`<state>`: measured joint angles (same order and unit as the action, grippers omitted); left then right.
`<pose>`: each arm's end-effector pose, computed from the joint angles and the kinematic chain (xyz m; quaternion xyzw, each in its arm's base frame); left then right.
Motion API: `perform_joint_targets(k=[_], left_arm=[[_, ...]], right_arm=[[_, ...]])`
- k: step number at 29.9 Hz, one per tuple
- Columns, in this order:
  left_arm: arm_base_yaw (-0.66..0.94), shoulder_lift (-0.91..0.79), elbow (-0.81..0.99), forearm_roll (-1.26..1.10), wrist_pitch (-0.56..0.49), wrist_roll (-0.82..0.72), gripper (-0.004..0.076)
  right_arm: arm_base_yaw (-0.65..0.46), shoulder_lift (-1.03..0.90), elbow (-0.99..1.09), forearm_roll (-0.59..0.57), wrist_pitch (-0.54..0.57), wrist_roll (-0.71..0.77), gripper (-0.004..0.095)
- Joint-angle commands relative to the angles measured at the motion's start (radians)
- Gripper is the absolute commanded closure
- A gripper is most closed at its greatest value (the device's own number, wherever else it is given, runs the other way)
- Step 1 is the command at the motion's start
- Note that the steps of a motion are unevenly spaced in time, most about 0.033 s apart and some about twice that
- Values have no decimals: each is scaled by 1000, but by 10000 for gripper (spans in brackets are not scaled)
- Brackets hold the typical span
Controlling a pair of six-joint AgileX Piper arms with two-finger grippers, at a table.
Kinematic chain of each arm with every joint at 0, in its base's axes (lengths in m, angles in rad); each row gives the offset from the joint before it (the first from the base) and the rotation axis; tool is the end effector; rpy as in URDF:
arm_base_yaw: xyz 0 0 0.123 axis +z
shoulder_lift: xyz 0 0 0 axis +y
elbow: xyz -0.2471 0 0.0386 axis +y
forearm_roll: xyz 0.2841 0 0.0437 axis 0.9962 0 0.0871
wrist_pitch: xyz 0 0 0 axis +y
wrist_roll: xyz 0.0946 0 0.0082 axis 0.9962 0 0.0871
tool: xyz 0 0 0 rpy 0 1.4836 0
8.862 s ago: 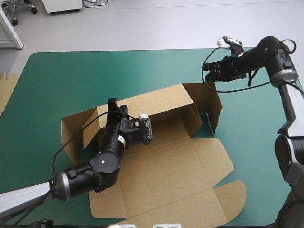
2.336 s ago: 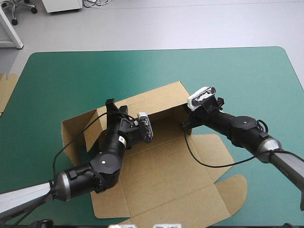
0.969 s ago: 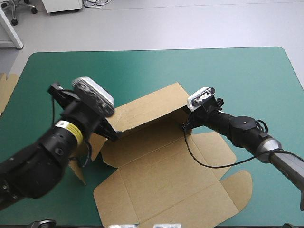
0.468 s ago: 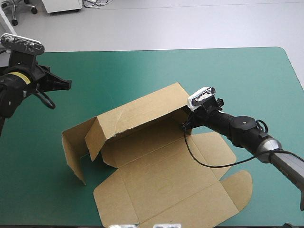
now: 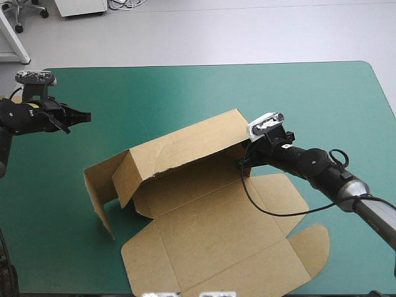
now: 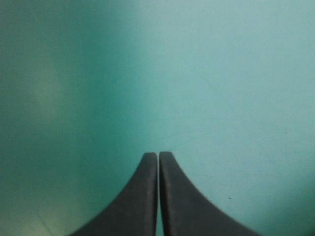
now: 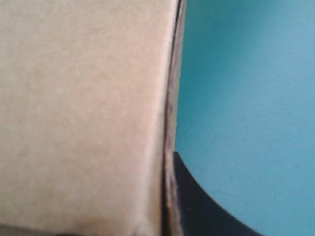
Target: Fold the box
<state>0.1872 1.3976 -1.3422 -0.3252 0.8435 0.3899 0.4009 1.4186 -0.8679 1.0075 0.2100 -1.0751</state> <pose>0.3449 0.0422 0.3357 0.0379 0.9175 -0.0419 0.3938 0.3101 0.1497 0.2107 -0.2485 0.8406 0.1532 0.4562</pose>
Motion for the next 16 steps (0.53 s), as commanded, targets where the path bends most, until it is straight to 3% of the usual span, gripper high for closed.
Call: perform_joint_targets(k=[1, 2, 5, 9, 14, 16], left_arm=[[31, -34, 14, -23, -112, 12, 719], [47, -34, 17, -36, -129, 12, 719], [85, -26, 17, -107, -151, 61, 719], [100, -6, 17, -187, -151, 115, 719], [100, 6, 17, -187, -151, 115, 719], [100, 6, 17, -198, -151, 128, 719]], right_arm=[[-29, -48, -92, -414, 159, 450, 906], [-33, -56, -145, -577, 209, 612, 907], [-33, -70, -283, -809, 377, 833, 907], [-33, -72, -479, -821, 601, 861, 907], [-33, -63, -700, -838, 705, 939, 907], [-33, -28, -799, -877, 799, 979, 907]])
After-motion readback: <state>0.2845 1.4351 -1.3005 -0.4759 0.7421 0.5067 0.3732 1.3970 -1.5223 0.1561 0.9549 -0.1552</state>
